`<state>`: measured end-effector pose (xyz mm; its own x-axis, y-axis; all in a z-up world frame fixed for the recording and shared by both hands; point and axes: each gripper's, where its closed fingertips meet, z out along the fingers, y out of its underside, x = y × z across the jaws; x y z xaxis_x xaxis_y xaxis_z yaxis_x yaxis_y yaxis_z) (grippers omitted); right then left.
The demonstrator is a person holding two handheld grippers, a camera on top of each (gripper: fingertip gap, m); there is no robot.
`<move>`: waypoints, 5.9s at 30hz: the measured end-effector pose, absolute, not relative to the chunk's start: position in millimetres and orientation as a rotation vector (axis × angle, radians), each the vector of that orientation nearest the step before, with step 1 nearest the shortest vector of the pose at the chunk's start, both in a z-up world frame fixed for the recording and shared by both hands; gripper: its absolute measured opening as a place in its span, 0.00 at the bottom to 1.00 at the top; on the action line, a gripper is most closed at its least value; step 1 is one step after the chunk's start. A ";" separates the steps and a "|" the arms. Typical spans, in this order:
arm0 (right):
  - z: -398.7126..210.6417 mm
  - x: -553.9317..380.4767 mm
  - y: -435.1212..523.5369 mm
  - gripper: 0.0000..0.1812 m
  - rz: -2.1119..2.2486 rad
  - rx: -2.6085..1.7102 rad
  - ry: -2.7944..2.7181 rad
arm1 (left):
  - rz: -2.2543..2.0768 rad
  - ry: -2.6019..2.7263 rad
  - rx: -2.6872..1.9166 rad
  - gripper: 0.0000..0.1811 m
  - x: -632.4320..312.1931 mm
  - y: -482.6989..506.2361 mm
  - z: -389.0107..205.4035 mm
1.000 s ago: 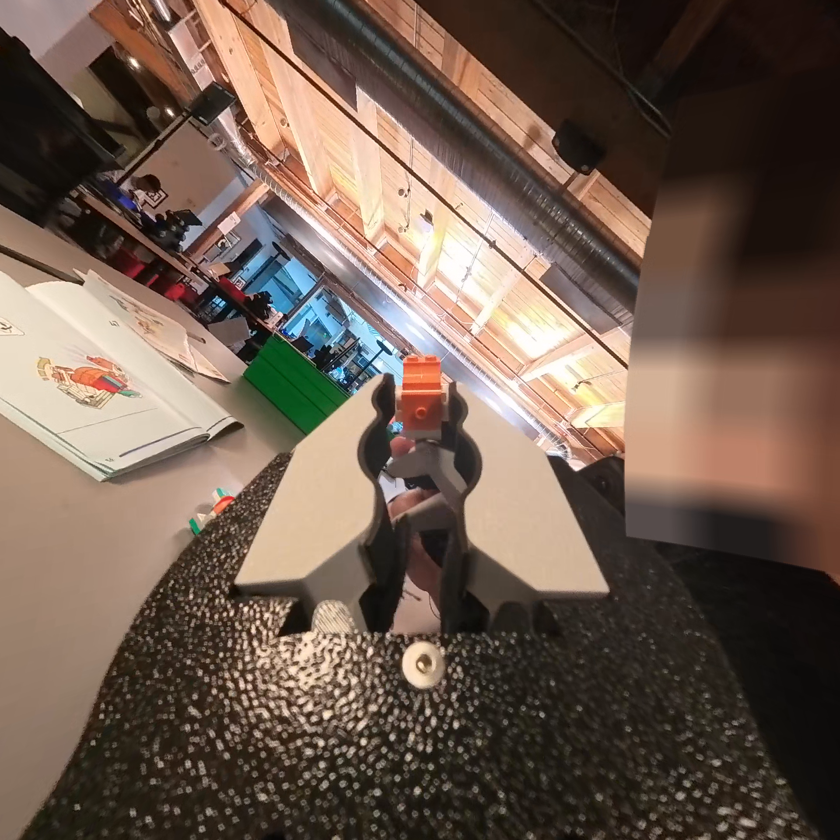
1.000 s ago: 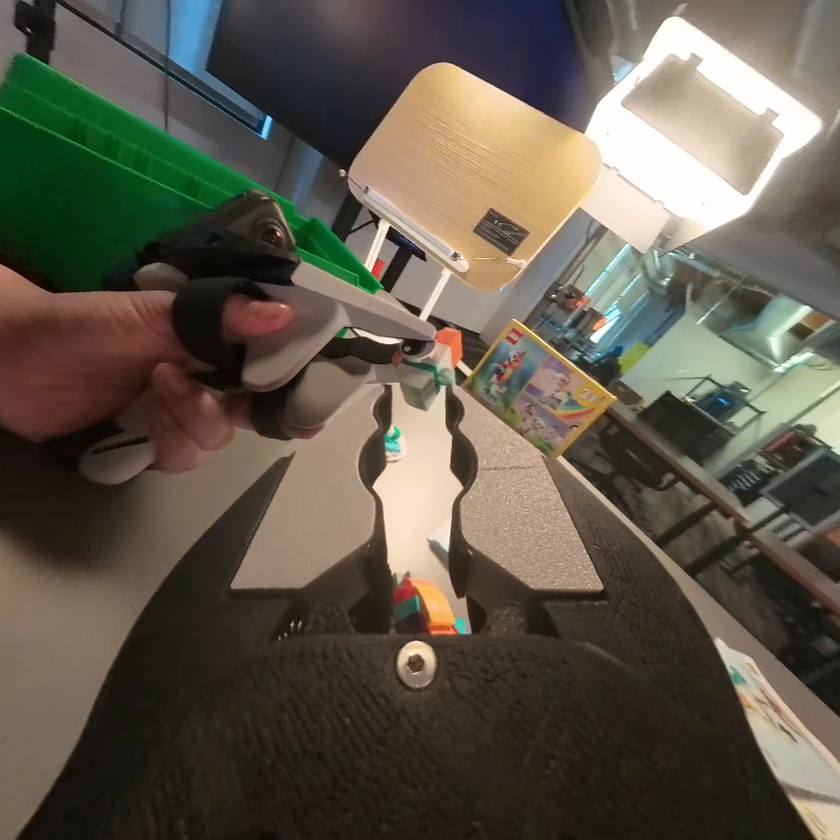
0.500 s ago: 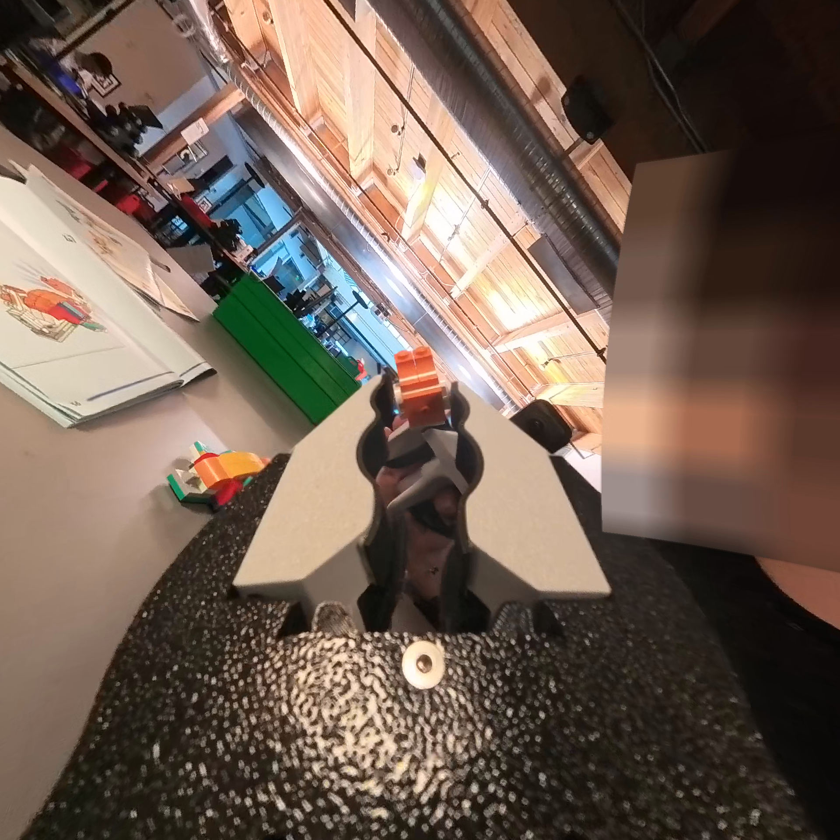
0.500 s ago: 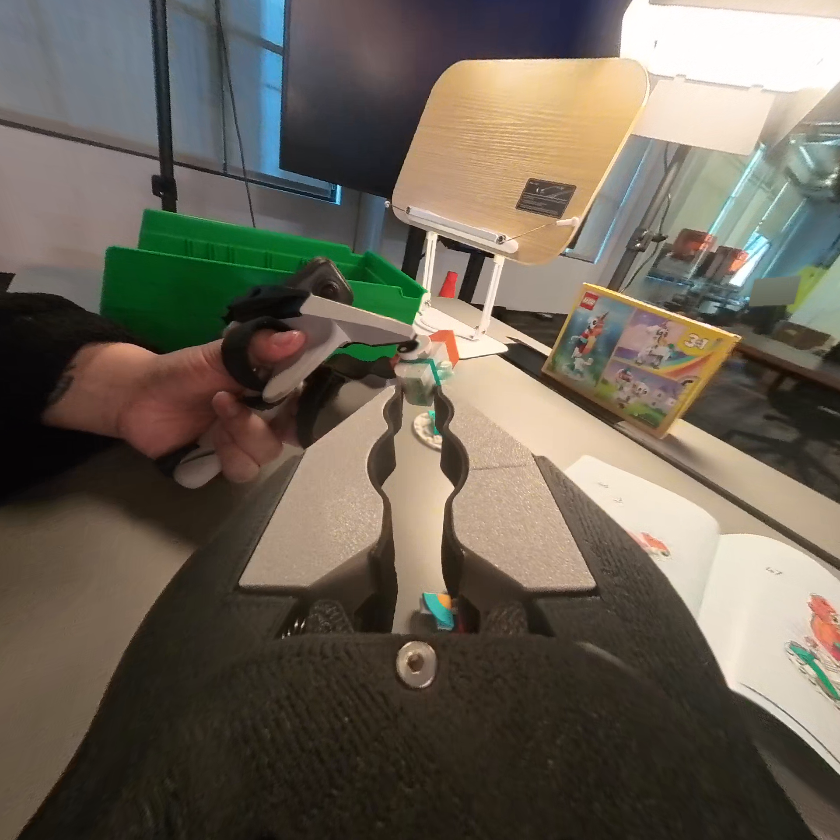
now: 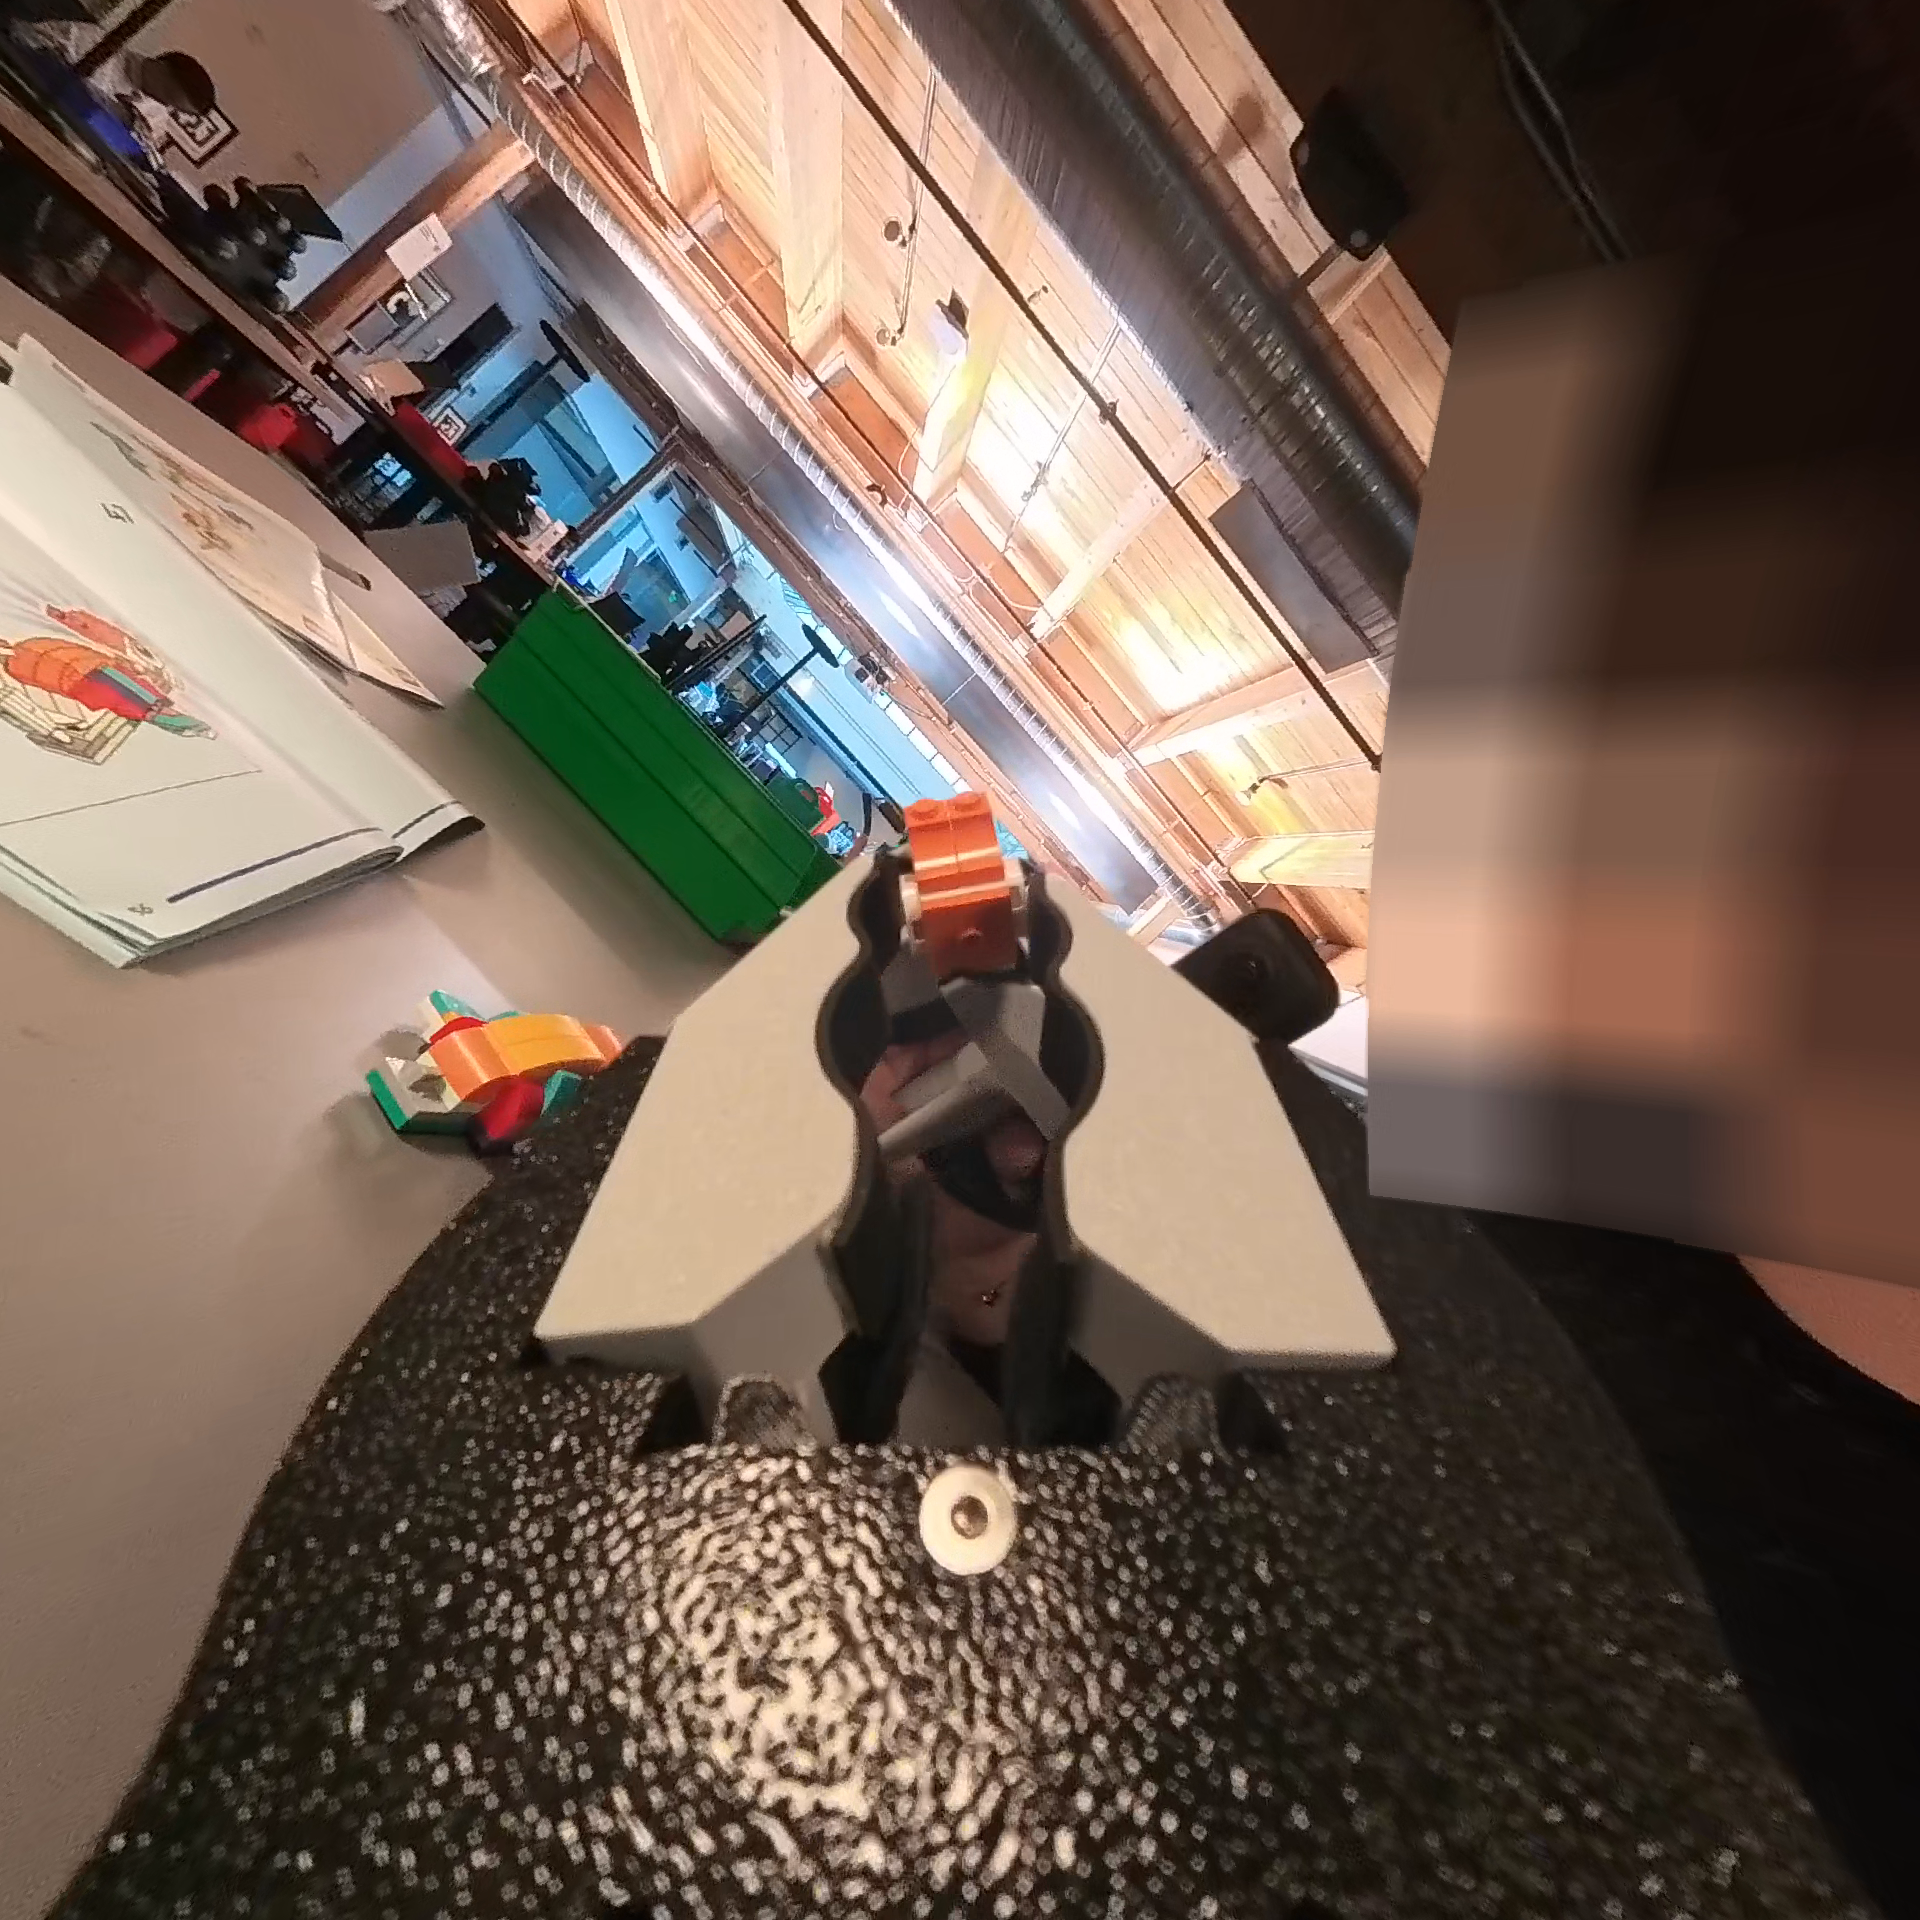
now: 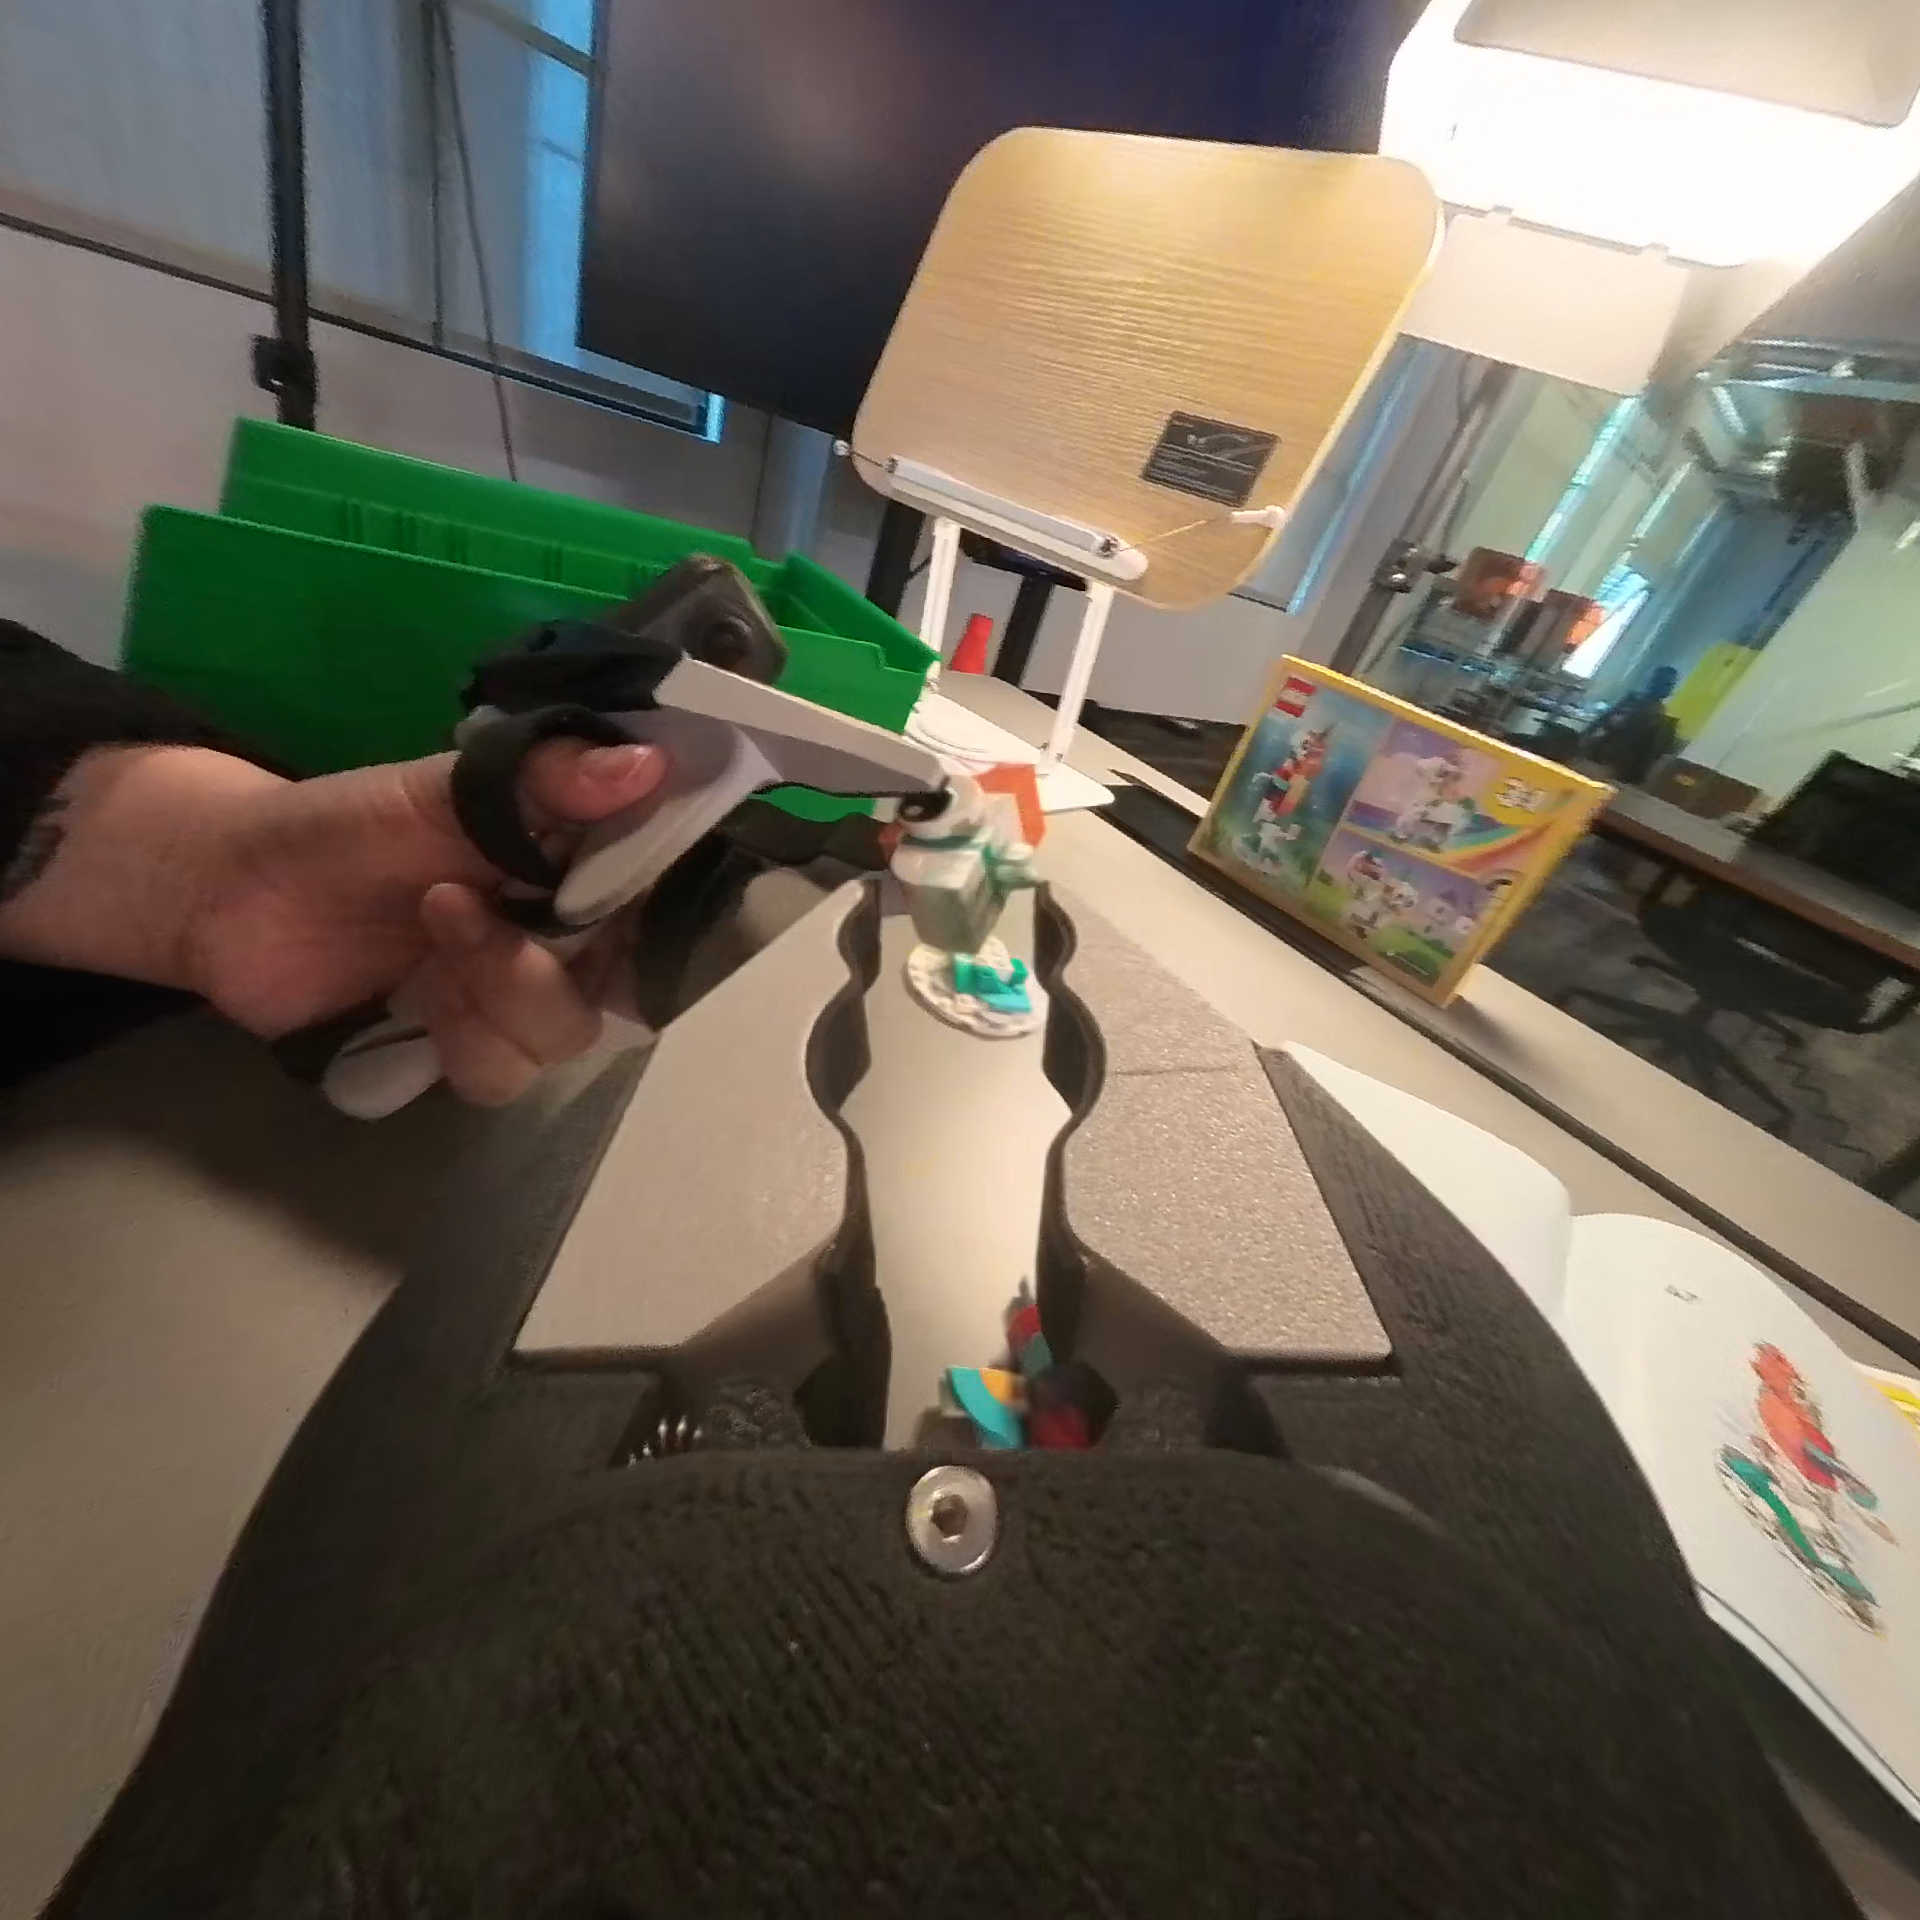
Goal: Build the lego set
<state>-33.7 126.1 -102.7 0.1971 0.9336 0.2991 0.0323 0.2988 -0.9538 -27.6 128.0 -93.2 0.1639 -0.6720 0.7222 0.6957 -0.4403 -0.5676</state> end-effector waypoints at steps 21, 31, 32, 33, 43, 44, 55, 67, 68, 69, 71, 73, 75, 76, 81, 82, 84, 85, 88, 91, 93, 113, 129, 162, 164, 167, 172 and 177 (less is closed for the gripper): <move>-80.1 -16.8 119.8 0.17 1.475 -1.174 -1.046 | -1.246 0.198 -1.231 0.11 -28.9 116.2 -75.9; -77.2 -14.2 98.9 0.13 1.807 -1.191 -1.072 | -1.211 0.334 -1.222 0.11 -9.2 105.2 -77.5; -77.5 -14.1 98.3 0.13 1.816 -1.193 -1.073 | -1.213 0.341 -1.220 0.11 -8.3 104.3 -77.5; -77.8 -13.6 97.9 0.12 1.830 -1.196 -1.076 | -1.212 0.347 -1.221 0.12 -7.7 103.7 -77.6; -83.0 -12.9 101.1 0.11 1.792 -1.202 -1.111 | -1.170 0.378 -1.270 0.12 -6.8 105.6 -83.5; -83.6 -12.9 101.4 0.11 1.784 -1.201 -1.115 | -1.163 0.383 -1.274 0.12 -6.9 105.8 -84.1; -87.6 -14.2 108.7 0.11 1.678 -1.206 -1.117 | -1.140 0.359 -1.320 0.12 -10.5 111.8 -89.6; -66.6 -5.7 113.1 0.11 2.229 -1.255 -0.797 | -0.879 0.394 -1.308 0.33 -17.8 116.6 -86.2; -65.6 -5.2 113.7 0.11 2.262 -1.258 -0.774 | -0.790 0.413 -1.298 0.37 -19.8 117.3 -84.6; -65.3 -5.1 113.8 0.11 2.283 -1.264 -0.763 | -0.696 0.445 -1.283 0.40 -20.9 116.8 -82.9; -67.6 -6.8 113.8 0.11 2.291 -1.296 -0.761 | -0.505 0.526 -1.239 0.41 -20.3 113.4 -79.4; -71.5 -9.1 113.0 0.11 2.289 -1.336 -0.771 | -0.323 0.612 -1.188 0.37 -17.5 109.0 -77.6; -76.5 -11.8 112.5 0.11 2.290 -1.386 -0.777 | -0.163 0.667 -1.152 0.32 -16.1 107.2 -77.9; -79.6 -13.3 112.4 0.11 2.292 -1.416 -0.778 | -0.099 0.684 -1.144 0.31 -15.6 107.5 -78.8; -90.5 -18.3 109.4 0.11 2.348 -1.521 -0.767 | 0.048 0.764 -1.143 0.26 -8.8 109.0 -88.8; -92.5 -19.3 108.2 0.11 2.348 -1.537 -0.774 | 0.074 0.766 -1.143 0.26 -9.6 109.9 -89.5; -94.1 -20.1 106.0 0.11 2.353 -1.550 -0.786 | 0.109 0.774 -1.148 0.24 -10.5 111.4 -90.9; -94.5 -20.3 105.4 0.12 2.356 -1.555 -0.788 | 0.120 0.776 -1.152 0.24 -11.0 112.2 -91.8; -94.7 -20.0 105.2 0.11 2.372 -1.560 -0.783 | 0.140 0.757 -1.161 0.22 -15.0 114.2 -91.2; -95.9 -19.9 104.4 0.11 2.375 -1.572 -0.790 | 0.123 0.750 -1.178 0.20 -16.7 115.5 -92.1; -96.3 -19.7 104.1 0.11 2.371 -1.574 -0.799 | 0.104 0.756 -1.184 0.18 -15.5 115.0 -93.0; -106.0 -13.1 118.2 0.11 2.169 -1.635 -0.860 | -0.005 0.942 -1.198 0.05 -12.6 110.5 -113.6; -101.5 -15.4 120.9 0.12 2.111 -1.570 -0.853 | 0.087 0.906 -1.196 0.04 -14.1 113.4 -109.8; -87.0 -10.4 135.8 0.15 1.806 -1.389 -0.862 | -0.223 0.381 -1.383 0.04 -71.2 138.7 -98.0; -86.8 -11.2 136.1 0.15 1.799 -1.389 -0.866 | -0.213 0.390 -1.383 0.04 -70.8 138.5 -98.1; -88.8 -14.1 136.9 0.15 1.785 -1.384 -0.872 | -0.195 0.415 -1.379 0.04 -68.2 137.6 -98.3; -91.5 -11.1 137.4 0.15 1.679 -1.393 -0.932 | -0.146 0.479 -1.364 0.04 -63.2 135.2 -97.1; -94.8 -16.6 129.2 0.16 1.738 -1.453 -0.922 | -0.087 0.560 -1.334 0.04 -49.8 130.3 -97.2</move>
<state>-16.6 129.2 -94.8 -0.1435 0.8515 -0.5044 -0.0602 -0.5162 -0.8543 -49.8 130.3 -97.2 0.8656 -0.3720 -0.3351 -0.2532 0.2522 -0.9340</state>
